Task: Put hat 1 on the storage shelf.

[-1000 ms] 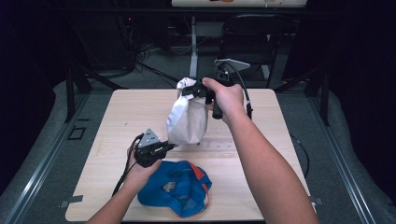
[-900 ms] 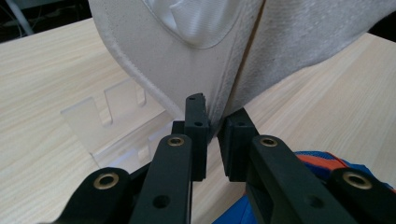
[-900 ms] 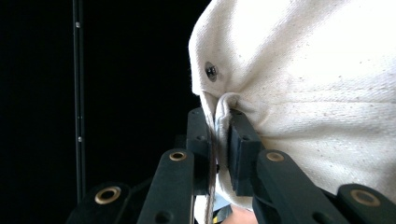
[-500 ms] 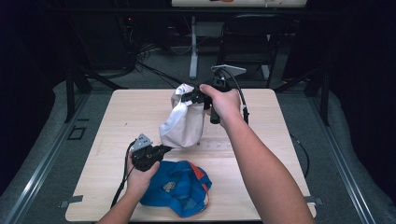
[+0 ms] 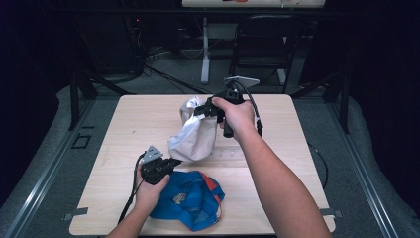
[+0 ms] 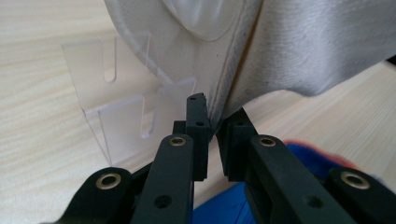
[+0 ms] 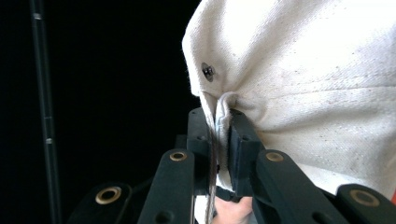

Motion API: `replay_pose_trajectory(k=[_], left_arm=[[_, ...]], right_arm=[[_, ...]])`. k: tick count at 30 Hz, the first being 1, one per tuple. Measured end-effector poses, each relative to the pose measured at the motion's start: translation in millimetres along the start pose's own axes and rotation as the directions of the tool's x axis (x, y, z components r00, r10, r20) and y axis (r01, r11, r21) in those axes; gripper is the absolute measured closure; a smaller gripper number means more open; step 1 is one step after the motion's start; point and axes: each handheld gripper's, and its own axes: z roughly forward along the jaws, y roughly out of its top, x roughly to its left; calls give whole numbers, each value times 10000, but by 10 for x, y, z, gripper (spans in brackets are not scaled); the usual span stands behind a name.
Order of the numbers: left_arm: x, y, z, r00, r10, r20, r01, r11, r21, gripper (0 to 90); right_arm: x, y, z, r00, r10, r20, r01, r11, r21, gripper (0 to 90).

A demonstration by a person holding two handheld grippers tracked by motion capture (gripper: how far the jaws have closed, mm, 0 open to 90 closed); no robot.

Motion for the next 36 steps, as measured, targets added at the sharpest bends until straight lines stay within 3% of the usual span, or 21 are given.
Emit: replay_pose_trajectory(k=[2,8,13,20,24,27,32,33,34,35,36], left_arm=[[7,-13,9,9998,-188,-3,188,9997,-159,842],[-11,-8,2,9999,42,-158,-43,9999,-105,830],[-50,13,-78,9997,152,-183,-152,9999,-39,719],[-99,19,-246,9988,360,-325,-362,9993,-63,630],[-89,-15,-403,9956,760,-551,-751,9970,173,604],[-62,-58,-498,9942,778,-747,-758,9967,296,591],[32,-143,-698,9912,698,-1122,-646,9967,488,581],[32,-143,-698,9912,698,-1122,-646,9967,488,582],[49,-156,-722,9912,658,-1146,-602,9968,518,582],[75,-184,-761,9910,471,-1253,-407,9978,526,581],[75,-184,-761,9910,471,-1253,-407,9978,526,577]], right_arm=[[-37,5,3,9999,54,125,-54,10000,-33,819],[-163,23,-26,9998,192,103,-191,9997,-123,816],[-187,24,-96,9993,-317,218,323,9992,-255,696],[-185,-19,-237,9957,-861,335,875,9952,-438,638],[-169,-103,-366,9894,-1323,603,1359,9888,-609,604],[-186,-199,-485,9831,-1662,766,1728,9810,-882,595],[-348,-460,-656,9616,-2538,1046,2654,9570,-1172,586],[-348,-460,-656,9616,-2538,1046,2654,9570,-1172,586],[-387,-498,-675,9558,-2708,1146,2841,9509,-1228,581],[-480,-584,-704,9474,-2970,1194,3127,9383,-1476,544],[-480,-584,-704,9474,-2970,1194,3127,9383,-1476,544]])
